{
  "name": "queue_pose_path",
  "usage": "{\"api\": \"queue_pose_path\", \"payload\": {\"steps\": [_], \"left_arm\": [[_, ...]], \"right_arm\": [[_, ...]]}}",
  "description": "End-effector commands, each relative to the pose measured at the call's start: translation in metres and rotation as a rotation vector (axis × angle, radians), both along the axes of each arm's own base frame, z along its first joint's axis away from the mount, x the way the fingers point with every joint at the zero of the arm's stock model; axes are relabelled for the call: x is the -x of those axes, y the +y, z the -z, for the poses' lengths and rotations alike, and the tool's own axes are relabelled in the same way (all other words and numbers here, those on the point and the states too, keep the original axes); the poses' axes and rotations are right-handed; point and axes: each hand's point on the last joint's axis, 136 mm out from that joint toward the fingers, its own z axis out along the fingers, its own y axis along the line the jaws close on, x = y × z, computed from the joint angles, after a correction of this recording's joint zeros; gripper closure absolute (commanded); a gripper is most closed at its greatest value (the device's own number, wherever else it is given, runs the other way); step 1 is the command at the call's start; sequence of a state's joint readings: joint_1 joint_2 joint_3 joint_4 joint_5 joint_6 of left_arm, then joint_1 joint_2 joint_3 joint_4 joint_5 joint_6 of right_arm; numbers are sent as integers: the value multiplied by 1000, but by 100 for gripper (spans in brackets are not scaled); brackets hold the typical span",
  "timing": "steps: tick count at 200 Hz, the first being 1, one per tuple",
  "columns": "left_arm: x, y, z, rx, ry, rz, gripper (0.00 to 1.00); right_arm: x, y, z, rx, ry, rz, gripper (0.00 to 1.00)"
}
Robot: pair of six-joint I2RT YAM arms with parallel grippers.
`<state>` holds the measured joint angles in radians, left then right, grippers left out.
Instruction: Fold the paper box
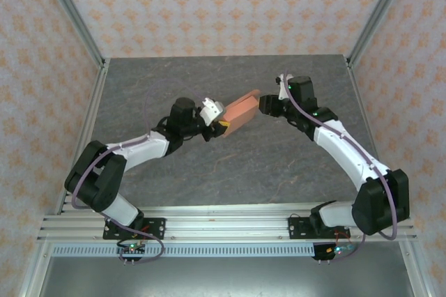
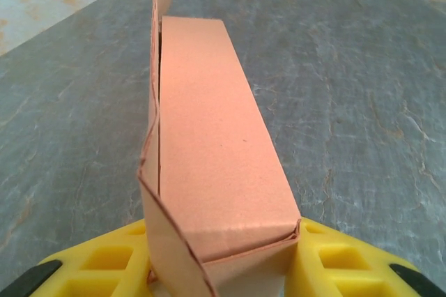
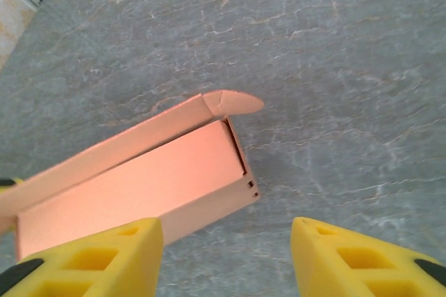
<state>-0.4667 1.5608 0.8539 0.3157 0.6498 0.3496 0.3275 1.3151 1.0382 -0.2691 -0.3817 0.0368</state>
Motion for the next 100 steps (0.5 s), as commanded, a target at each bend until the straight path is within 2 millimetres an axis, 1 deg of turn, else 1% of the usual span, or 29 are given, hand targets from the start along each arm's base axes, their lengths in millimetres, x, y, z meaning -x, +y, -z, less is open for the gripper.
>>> {"api": "queue_pose_path", "payload": {"steps": [1,2,4,9,27,43,67,100], "left_arm": [[18,-2,-2,-77,32,184,73],[19,-1,0,-83,41,188,73],[18,0,-4,-81,31,195,73],[21,2,-4,-88,33,220,73],[22,8,-7,-92,23,265,73],[22,13,-2,-92,46,309,73],[26,14,10,-142,109,372,73],[24,14,15,-144,118,399,72]], "right_arm": [[8,-3,-11,40,-109,-137,49],[8,-4,-11,40,-112,-139,49],[9,-4,-11,39,-118,-143,49],[10,-5,-12,49,-137,-162,49],[20,0,-6,87,-180,-269,49],[24,2,-2,120,-192,-330,49],[26,6,6,164,-203,-405,49],[22,12,18,190,-159,-482,50]]}}
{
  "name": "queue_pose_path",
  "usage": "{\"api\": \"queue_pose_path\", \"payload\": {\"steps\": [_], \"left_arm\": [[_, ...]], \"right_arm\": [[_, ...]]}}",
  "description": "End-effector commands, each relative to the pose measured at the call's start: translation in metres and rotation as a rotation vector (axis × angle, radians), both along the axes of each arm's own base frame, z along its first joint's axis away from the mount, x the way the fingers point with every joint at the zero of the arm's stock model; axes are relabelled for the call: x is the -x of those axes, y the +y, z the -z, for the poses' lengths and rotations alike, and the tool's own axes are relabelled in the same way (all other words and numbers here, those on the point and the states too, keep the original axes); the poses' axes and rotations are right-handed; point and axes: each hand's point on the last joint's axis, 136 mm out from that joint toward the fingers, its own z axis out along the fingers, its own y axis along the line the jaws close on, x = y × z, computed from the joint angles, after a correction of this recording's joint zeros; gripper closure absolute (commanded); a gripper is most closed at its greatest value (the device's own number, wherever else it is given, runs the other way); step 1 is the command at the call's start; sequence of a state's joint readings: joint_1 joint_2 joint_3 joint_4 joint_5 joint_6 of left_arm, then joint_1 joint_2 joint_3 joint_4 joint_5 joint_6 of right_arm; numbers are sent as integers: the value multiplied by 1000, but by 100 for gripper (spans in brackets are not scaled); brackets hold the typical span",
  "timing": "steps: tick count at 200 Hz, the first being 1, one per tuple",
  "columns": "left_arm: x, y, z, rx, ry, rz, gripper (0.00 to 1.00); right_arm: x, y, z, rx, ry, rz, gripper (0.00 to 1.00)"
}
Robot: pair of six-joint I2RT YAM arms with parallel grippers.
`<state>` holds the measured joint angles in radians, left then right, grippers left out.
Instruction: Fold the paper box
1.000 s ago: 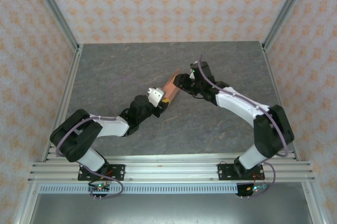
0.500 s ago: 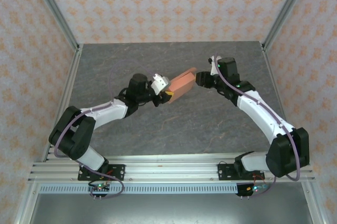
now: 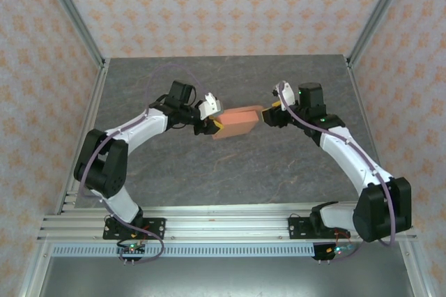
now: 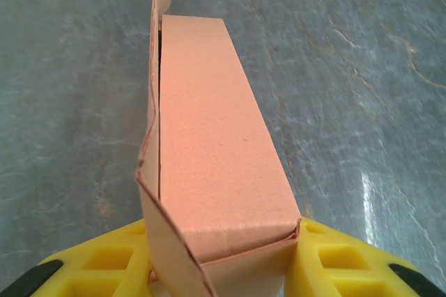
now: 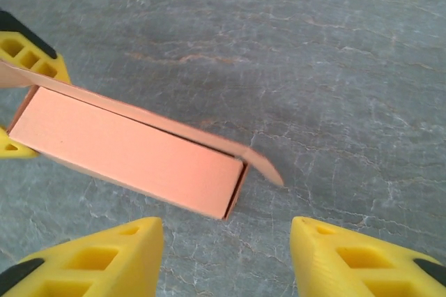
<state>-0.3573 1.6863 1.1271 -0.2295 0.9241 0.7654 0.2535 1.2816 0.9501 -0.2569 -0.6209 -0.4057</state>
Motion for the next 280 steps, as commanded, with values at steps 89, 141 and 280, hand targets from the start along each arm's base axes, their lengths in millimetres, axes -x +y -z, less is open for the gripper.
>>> {"api": "queue_pose_path", "payload": {"steps": [89,141,280], "left_arm": [[8,3,6,4,66,106,72],[7,3,7,2,68,105,72],[-4,6,14,-35,69,56,72]], "right_arm": [[-10,10,33,151,57,-212,52],[-19,9,51,193,110,-231,58],[-29,13,44,142,242,-68,96]]}}
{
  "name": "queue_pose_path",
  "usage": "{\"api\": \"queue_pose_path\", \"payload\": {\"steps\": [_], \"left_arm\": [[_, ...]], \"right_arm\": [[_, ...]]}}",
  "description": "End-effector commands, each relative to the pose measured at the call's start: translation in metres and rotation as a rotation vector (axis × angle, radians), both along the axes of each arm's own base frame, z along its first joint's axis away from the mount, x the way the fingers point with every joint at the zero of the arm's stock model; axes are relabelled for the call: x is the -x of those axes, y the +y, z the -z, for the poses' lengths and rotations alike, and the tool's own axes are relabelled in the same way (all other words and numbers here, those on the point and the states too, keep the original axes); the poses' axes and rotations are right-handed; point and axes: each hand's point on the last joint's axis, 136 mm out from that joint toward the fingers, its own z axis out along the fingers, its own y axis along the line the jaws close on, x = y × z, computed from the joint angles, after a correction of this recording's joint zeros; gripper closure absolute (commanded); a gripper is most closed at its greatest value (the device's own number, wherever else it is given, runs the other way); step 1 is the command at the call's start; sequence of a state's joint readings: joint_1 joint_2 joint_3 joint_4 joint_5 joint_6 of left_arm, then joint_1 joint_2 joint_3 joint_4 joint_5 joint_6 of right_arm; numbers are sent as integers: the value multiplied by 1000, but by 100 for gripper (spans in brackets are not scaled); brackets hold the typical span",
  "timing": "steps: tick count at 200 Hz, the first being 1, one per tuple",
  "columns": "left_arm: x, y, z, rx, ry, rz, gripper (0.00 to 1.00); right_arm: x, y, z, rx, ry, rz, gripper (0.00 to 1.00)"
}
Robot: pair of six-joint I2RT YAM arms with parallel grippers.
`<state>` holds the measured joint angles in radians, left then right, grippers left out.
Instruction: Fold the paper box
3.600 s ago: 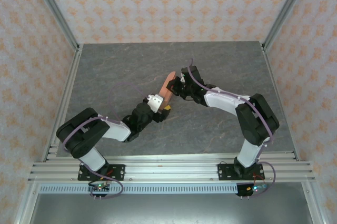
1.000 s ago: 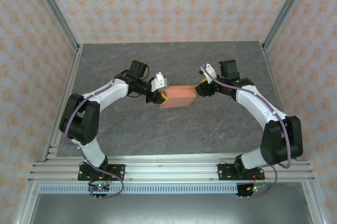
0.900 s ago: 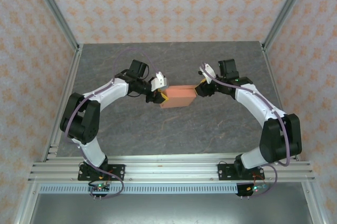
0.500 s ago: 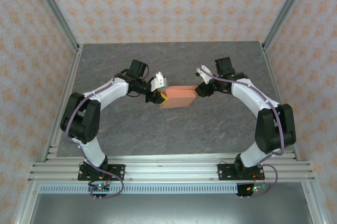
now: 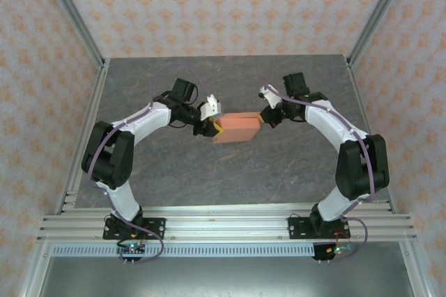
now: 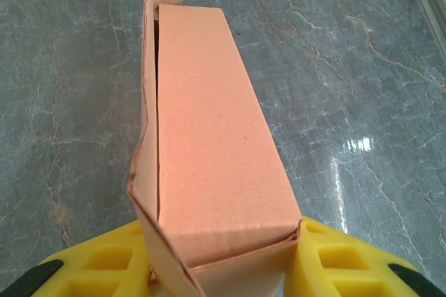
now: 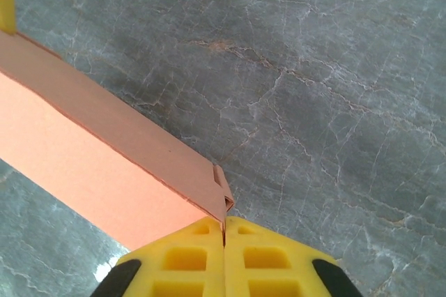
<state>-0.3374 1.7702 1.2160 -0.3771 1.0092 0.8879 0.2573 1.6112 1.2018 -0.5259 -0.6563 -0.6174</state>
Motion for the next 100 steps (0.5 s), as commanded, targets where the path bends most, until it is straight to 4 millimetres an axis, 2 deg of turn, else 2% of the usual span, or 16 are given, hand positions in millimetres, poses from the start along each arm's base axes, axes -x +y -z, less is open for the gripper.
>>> {"api": "queue_pose_path", "payload": {"steps": [1,100], "left_arm": [[-8,7,4,-36,8,-43,72],[-12,9,13,-109,31,-65,71]], "right_arm": [[-9,1,-15,-3,15,108,96],[-8,6,-17,81,153,446,100]]}}
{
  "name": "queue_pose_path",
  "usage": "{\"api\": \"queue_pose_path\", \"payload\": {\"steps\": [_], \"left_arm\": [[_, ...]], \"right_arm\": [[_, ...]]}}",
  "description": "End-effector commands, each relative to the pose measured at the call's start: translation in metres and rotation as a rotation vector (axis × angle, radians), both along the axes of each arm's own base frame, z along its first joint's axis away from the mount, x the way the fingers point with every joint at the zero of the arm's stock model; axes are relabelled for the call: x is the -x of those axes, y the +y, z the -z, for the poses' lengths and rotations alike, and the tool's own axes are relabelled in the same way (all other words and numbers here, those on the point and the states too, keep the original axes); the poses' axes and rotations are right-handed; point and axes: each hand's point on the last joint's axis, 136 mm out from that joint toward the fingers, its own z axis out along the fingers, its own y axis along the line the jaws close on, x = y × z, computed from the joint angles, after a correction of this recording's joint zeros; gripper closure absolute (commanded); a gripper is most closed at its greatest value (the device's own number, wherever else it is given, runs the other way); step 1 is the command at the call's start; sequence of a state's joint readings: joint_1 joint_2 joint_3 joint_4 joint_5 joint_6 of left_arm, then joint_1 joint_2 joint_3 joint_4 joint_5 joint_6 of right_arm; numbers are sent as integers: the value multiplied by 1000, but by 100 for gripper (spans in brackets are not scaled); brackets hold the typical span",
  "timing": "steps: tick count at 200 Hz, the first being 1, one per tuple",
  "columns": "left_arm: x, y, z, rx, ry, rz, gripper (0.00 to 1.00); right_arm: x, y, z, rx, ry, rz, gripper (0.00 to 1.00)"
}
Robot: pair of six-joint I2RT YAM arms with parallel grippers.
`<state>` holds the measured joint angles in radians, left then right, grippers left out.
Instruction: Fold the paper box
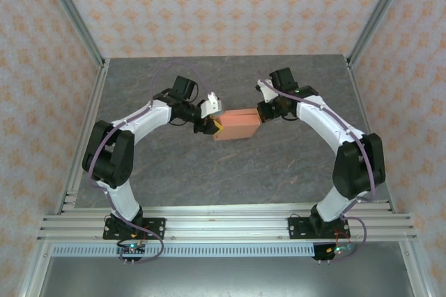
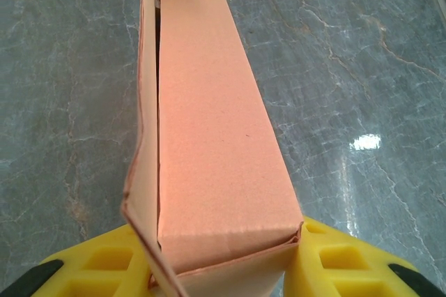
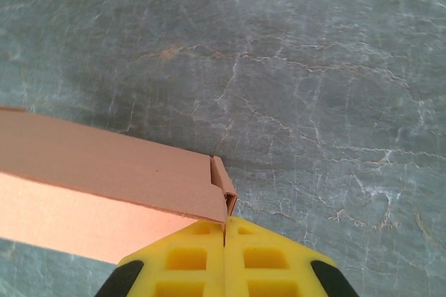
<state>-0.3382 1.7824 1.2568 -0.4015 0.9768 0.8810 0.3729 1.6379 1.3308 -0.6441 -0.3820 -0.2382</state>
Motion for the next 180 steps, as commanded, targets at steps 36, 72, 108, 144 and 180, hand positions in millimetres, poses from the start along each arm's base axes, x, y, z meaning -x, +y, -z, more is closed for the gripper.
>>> {"api": "queue_pose_path", "payload": {"steps": [36,72,108,144,180], "left_arm": [[-4,8,17,-107,46,-46,70],[-5,9,20,-127,66,-49,70],[-6,9,22,-137,65,-53,70],[-8,10,23,-150,66,-63,70],[-8,11,24,-165,71,-68,69]], "right_arm": [[-2,8,-8,-29,36,153,100],[-1,6,1,-37,37,191,100],[-2,8,2,-72,27,222,100],[1,9,4,-90,38,233,100],[4,7,10,-86,50,242,100]]}}
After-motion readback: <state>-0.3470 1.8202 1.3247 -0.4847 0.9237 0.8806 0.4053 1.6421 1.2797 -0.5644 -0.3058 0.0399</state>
